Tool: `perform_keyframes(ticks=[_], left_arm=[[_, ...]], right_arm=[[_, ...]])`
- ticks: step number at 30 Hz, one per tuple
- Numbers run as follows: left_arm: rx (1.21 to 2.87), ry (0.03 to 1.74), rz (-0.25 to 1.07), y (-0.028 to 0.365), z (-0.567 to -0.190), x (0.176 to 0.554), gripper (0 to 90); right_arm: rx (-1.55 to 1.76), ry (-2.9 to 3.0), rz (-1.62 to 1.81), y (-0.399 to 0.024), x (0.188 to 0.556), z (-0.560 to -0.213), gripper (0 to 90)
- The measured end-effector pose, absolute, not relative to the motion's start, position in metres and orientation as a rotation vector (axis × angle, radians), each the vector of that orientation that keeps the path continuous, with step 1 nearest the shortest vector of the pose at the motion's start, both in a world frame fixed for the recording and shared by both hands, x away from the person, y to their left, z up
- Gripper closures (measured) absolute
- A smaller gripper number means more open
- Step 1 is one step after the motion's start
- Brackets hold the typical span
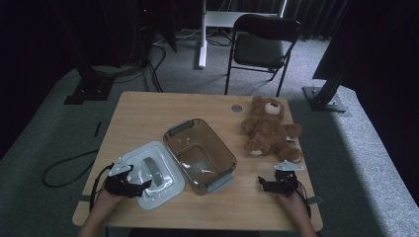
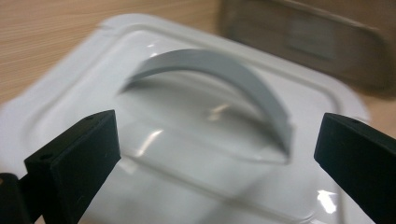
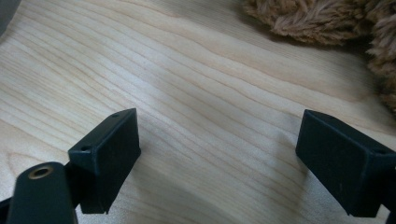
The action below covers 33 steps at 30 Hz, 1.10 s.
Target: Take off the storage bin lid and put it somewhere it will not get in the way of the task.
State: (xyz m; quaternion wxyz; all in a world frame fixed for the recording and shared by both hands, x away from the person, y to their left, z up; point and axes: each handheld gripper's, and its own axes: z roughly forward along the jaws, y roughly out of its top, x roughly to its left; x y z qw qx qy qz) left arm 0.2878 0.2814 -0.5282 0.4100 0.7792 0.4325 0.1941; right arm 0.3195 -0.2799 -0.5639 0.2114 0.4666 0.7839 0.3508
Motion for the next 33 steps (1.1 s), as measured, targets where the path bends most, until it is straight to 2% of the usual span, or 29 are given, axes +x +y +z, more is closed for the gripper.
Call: perform_keyframes(ticks=[16,33], left_arm=[[1.894,1.418,0.606,0.325,-0.546,0.274,1.1],[1.939,1.518,0.654,0.331,-0.557,0.274,1.2]], right_arm=[[1.3,2.176,0.974,-0.28,0.319,-0.564,12.8],[1.333,2.163,1.011,-0.285,0.314,-0.561,12.7]])
